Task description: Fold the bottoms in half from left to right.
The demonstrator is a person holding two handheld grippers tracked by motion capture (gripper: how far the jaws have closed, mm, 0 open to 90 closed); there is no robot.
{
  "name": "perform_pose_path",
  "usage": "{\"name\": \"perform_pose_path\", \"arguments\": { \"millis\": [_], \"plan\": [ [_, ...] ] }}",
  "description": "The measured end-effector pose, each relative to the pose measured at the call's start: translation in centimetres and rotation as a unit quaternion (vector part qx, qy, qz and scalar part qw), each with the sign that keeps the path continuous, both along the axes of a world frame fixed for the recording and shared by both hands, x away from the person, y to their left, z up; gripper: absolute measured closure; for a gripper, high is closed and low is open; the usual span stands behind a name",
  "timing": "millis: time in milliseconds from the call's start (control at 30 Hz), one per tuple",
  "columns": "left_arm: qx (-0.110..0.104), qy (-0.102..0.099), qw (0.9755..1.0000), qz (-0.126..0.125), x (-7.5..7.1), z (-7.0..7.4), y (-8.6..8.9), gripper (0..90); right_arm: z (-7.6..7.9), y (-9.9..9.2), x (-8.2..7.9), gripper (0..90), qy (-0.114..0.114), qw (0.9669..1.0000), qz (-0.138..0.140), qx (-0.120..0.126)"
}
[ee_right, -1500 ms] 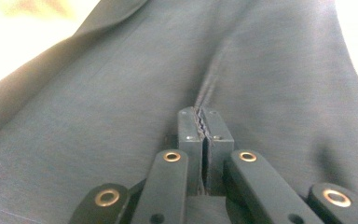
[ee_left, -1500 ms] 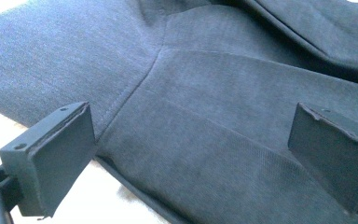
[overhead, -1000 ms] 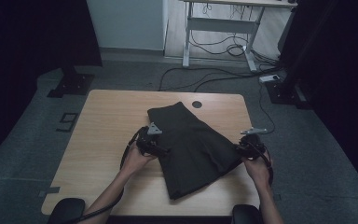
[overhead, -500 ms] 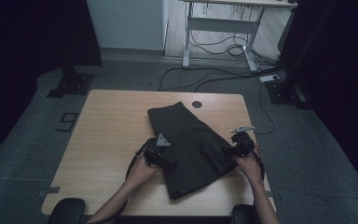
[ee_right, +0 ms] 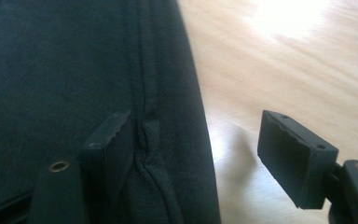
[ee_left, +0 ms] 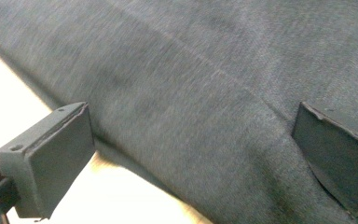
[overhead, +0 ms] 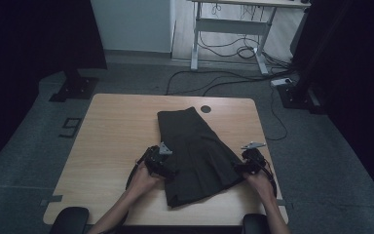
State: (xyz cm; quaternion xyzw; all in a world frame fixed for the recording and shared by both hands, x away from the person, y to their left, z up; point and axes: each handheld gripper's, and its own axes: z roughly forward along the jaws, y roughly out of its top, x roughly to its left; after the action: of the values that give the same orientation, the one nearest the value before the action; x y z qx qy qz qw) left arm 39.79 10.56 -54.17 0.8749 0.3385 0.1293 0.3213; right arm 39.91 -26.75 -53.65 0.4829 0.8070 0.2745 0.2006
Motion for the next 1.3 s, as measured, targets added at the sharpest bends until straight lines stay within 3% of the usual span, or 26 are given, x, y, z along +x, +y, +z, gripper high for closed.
{"name": "perform_pose_path", "arguments": {
  "millis": [233, 300, 333, 367, 533, 600, 633, 700, 767, 800, 833, 867, 967, 1033, 1067, 1100, 1133, 1233, 1300],
  "plan": [
    [0.006, 0.007, 0.9997, 0.022, 0.2, 0.2, 3.8, 0.0, -0.1, 2.8, -2.5, 27.6, 0.009, 0.9986, 0.05, 0.013],
    [0.007, 0.009, 0.9994, 0.032, 0.2, 0.2, 5.1, 0.0, 0.0, 4.7, -3.5, 27.5, 0.009, 0.9971, 0.075, 0.01],
    [0.008, 0.008, 0.9993, 0.036, 0.2, 0.2, 5.6, 0.0, 0.0, 4.7, -3.5, 27.5, 0.009, 0.9971, 0.075, 0.01],
    [0.008, 0.007, 0.999, 0.044, 0.2, 0.2, 6.4, 0.0, 0.0, 6.1, -4.2, 27.2, 0.008, 0.9956, 0.093, 0.006],
    [-0.019, 0.018, 0.9964, 0.08, 0.0, -0.2, 9.7, 0.0, 0.0, 8.8, -5.2, 25.8, 0.01, 0.9914, 0.13, 0.007],
    [-0.028, 0.024, 0.9961, 0.08, 0.0, -0.2, 10.2, 0.5, 0.1, 9.5, -5.3, 25.6, 0.014, 0.9902, 0.139, 0.006],
    [-0.031, 0.029, 0.9962, 0.076, 0.0, -0.1, 10.2, 2.9, 0.4, 9.6, -5.2, 27.0, 0.016, 0.989, 0.147, -0.006],
    [-0.024, 0.024, 0.9972, 0.066, 0.2, 0.5, 10.0, 3.3, 0.6, 9.6, -5.1, 26.9, 0.016, 0.9894, 0.144, -0.007],
    [-0.02, 0.005, 0.998, 0.061, 0.5, 1.6, 9.8, 3.1, 1.4, 9.4, -4.4, 25.6, 0.004, 0.9913, 0.131, 0.011],
    [-0.026, -0.001, 0.9978, 0.06, 0.9, 2.1, 9.8, 3.1, 1.4, 9.4, -4.4, 25.6, 0.004, 0.9913, 0.131, 0.011],
    [-0.035, -0.005, 0.9973, 0.064, 1.6, 3.1, 9.8, 4.0, 2.1, 9.5, -3.4, 24.2, -0.003, 0.9925, 0.12, 0.024],
    [-0.035, -0.005, 0.9973, 0.064, 1.6, 3.1, 9.8, 4.1, 2.1, 9.5, -3.4, 24.2, -0.003, 0.9925, 0.12, 0.024],
    [-0.035, -0.013, 0.9969, 0.068, 3.6, 3.9, 9.6, 4.9, 3.1, 10.2, -1.4, 23.0, -0.013, 0.9931, 0.109, 0.043],
    [-0.039, -0.01, 0.9966, 0.072, 4.6, 3.8, 9.5, 6.7, 3.7, 11.1, 0.4, 22.5, -0.02, 0.9938, 0.098, 0.047],
    [-0.035, -0.003, 0.9963, 0.078, 5.6, 3.4, 9.4, 6.9, 3.8, 11.4, 0.9, 22.4, -0.022, 0.994, 0.095, 0.048],
    [-0.035, -0.003, 0.9963, 0.078, 5.6, 3.4, 9.4, 7.4, 3.8, 11.4, 0.9, 22.4, -0.022, 0.994, 0.095, 0.048],
    [-0.033, -0.002, 0.9961, 0.082, 6.1, 3.0, 9.3, 7.4, 3.8, 11.9, 2.4, 22.2, -0.023, 0.9951, 0.082, 0.05],
    [-0.022, 0.007, 0.9959, 0.087, 6.8, 1.7, 9.1, 7.5, 3.0, 12.3, 4.2, 21.7, -0.016, 0.9967, 0.059, 0.053],
    [-0.003, 0.01, 0.9967, 0.08, 7.0, 0.7, 8.9, 7.5, 2.0, 12.3, 5.0, 21.3, -0.006, 0.9974, 0.051, 0.05]
  ]
}}
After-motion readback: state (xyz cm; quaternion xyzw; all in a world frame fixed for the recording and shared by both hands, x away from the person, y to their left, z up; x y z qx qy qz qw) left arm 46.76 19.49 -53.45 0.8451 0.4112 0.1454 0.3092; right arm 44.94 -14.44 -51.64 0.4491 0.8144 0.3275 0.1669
